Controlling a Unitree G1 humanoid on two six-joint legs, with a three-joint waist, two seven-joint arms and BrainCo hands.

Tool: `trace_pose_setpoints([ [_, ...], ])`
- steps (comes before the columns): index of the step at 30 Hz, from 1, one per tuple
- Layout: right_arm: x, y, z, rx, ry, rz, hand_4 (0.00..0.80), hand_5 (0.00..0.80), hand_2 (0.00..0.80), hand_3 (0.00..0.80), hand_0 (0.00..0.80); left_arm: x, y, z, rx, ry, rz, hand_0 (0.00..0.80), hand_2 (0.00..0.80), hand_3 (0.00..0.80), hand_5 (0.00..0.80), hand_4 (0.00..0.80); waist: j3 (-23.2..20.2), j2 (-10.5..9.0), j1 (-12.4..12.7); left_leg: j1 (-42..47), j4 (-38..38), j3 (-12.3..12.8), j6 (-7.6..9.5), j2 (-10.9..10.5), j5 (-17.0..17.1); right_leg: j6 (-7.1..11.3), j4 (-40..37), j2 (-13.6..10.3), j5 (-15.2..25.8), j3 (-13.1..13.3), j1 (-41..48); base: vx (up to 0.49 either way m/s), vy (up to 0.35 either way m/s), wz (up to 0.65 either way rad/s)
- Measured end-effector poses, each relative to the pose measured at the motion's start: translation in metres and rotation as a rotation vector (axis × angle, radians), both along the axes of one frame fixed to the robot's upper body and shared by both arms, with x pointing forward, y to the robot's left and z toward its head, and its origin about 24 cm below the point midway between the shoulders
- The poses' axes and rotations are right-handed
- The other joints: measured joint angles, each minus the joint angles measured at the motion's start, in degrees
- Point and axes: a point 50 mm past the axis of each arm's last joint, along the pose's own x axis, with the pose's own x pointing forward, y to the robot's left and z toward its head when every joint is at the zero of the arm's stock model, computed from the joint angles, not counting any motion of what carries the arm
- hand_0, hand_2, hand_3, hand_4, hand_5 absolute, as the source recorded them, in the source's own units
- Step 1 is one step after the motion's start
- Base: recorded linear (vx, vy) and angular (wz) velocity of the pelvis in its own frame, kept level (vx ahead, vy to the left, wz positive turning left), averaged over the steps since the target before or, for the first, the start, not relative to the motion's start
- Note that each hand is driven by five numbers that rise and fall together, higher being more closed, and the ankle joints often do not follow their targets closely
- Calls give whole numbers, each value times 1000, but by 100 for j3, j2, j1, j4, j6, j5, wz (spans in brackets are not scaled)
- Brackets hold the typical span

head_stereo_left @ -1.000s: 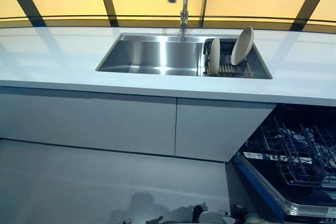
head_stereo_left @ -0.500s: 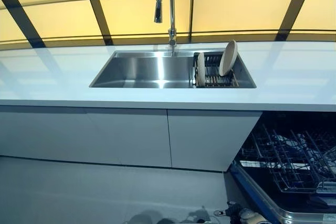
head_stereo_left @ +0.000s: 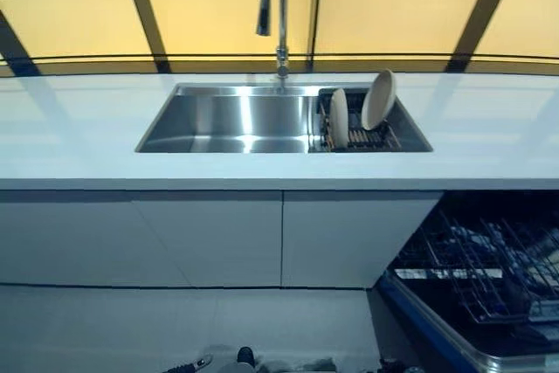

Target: Take plates into dishwasher

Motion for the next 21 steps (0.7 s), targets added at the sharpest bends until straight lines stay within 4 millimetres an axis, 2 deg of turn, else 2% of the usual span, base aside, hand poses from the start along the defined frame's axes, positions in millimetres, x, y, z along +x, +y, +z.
trace_pose_setpoints([
  [3,2,1,0,2,-6,2,0,0,0,0,0,-14,-8,-4,-20,36,8,0,0,0,0,0,-43,38,-7,1,-2,101,85,-8,132,36,-30,-23,-38,53,4,67,-9,-8],
  [7,2,4,0,10,-6,8,0,0,0,0,0,-11,-16,-5,-38,23,4,0,0,0,0,0,-50,-23,-13,15,-26,135,61,-30,144,90,-178,-18,-3,54,96,78,6,0],
  [11,3,4,0,15,-7,10,0,0,0,0,0,-6,-17,-5,-26,12,-6,0,0,0,0,0,-31,-22,-10,6,31,101,24,-32,87,86,-277,5,-9,52,179,62,42,4],
  [14,9,4,1,13,-21,4,0,0,0,0,0,2,-17,-4,-14,-7,-9,0,0,0,0,0,114,-20,-6,-78,384,86,21,-34,-125,64,-208,-40,-123,71,210,62,118,0],
  [16,12,4,2,7,-33,-4,0,0,0,0,0,7,-18,-3,-12,-17,-12,0,0,0,0,0,167,-26,-3,-253,640,86,78,-52,-319,84,-46,-108,-205,85,123,176,154,1],
  [18,12,4,2,12,-38,-25,0,0,0,0,0,12,-17,-2,-11,-26,-17,0,0,0,0,0,205,-88,-13,-290,787,99,156,-226,-464,158,124,-272,-299,58,98,296,287,11],
  [19,6,2,1,11,-28,-47,0,0,0,0,0,13,-17,-2,-14,-25,-23,0,0,0,0,0,208,-164,-102,-177,876,117,362,-428,-585,303,417,-471,-322,7,67,305,324,16],
  [20,9,-6,4,-2,-51,-60,0,0,0,0,0,16,-23,-2,-32,-28,-31,0,0,0,0,0,347,-125,-242,-237,1744,368,804,-546,-1107,293,1616,-718,-540,140,-329,339,286,34],
  [21,14,-15,7,-11,-91,-91,0,0,0,0,0,14,-26,-3,-44,-18,-37,0,0,0,0,0,422,75,-387,-189,1830,288,577,-458,-1457,130,2731,-746,-377,329,-759,304,56,40],
])
